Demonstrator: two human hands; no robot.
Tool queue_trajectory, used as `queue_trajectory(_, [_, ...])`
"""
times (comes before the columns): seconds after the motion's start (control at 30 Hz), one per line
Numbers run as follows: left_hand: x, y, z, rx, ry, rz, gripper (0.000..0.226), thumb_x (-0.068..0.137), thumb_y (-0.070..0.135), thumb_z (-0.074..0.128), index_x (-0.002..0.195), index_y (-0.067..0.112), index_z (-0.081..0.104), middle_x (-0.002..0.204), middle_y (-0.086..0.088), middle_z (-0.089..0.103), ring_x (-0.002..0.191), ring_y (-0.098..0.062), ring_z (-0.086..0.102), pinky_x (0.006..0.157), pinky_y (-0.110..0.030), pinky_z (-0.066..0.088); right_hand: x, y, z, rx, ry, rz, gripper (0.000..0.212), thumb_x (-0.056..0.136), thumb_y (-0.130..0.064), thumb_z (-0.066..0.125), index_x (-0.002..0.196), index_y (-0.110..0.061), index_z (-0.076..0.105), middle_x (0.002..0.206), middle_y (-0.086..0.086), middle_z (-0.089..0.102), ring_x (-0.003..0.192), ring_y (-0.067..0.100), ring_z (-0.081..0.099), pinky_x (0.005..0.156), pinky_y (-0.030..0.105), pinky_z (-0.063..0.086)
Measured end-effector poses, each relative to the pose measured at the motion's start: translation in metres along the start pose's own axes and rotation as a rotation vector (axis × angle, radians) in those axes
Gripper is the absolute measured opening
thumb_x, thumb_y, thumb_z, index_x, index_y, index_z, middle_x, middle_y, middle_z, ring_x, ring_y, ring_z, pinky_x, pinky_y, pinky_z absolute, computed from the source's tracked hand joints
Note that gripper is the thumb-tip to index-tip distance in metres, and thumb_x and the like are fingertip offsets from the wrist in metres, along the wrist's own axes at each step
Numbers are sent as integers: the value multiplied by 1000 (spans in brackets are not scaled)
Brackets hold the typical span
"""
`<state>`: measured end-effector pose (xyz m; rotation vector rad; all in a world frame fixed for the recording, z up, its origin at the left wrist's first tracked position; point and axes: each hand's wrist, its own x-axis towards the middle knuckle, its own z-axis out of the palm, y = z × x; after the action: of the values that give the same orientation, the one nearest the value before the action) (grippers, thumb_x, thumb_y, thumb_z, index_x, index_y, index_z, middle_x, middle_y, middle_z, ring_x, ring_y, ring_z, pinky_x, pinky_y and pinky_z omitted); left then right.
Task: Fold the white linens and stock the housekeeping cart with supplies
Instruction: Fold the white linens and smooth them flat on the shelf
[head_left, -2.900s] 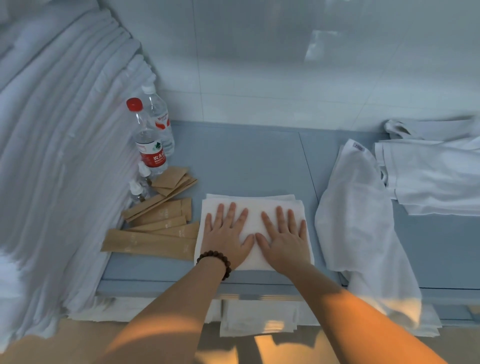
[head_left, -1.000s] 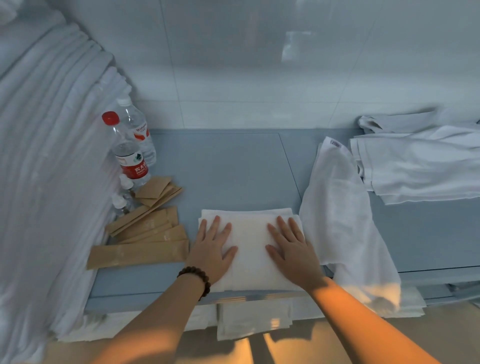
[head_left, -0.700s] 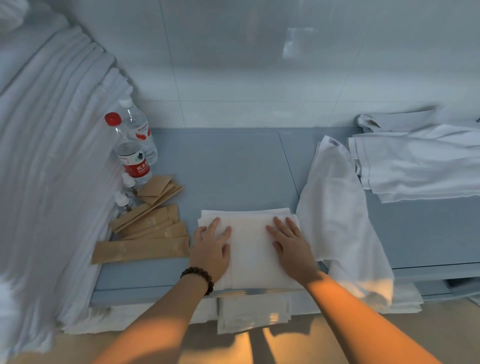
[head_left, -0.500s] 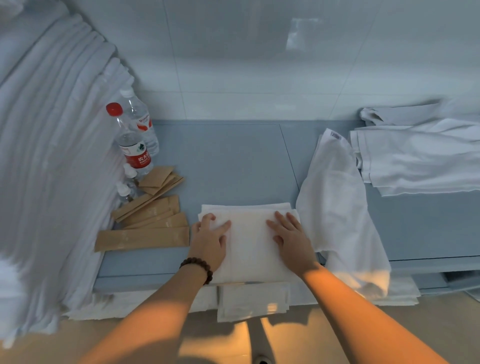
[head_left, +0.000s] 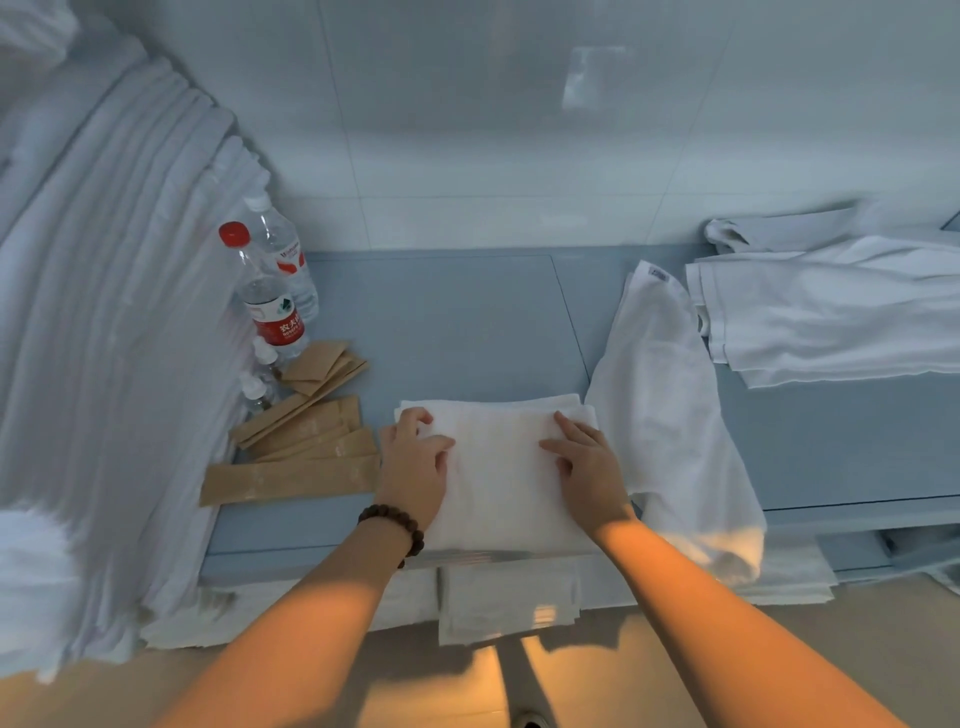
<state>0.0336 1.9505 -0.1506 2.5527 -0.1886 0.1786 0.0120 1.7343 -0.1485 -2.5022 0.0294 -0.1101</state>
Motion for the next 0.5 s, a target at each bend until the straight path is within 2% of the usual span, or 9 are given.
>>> queue_trajectory(0.1, [15, 19, -21, 15, 60, 75, 17, 91, 4, 57, 92, 7, 74, 128, -10, 47, 113, -29, 40, 86, -17, 23, 7, -10, -25, 24, 78, -26, 30, 89, 12, 48, 108, 3, 69, 142, 19, 45, 134, 32, 36, 108, 20, 22])
queue_trajectory(0.27, [40, 70, -31, -10, 94, 187, 18, 90, -1, 55, 89, 1, 73, 131, -12, 48, 116, -31, 37, 87, -8, 18, 16, -3, -77, -5, 177, -16, 31, 94, 4, 47, 115, -3, 68, 146, 8, 43, 140, 23, 29, 110, 16, 18])
queue_trajectory(0.37, [46, 111, -19, -46, 103, 237, 17, 88, -4, 56, 87, -1, 73, 130, -14, 49, 116, -33, 37, 88, -7, 18, 14, 22, -111, -10, 205, 8, 31, 95, 2, 47, 117, -4, 67, 148, 8, 41, 141, 21, 27, 113, 19, 20])
queue_trajectory(0.5, [51, 173, 18, -73, 105, 270, 17, 87, -5, 56, 83, -2, 72, 129, -16, 50, 114, -35, 38, 89, -7, 17, 12, 78, -157, -34, 242, 17, 31, 94, 5, 47, 116, -1, 67, 146, 10, 43, 140, 24, 29, 108, 15, 18])
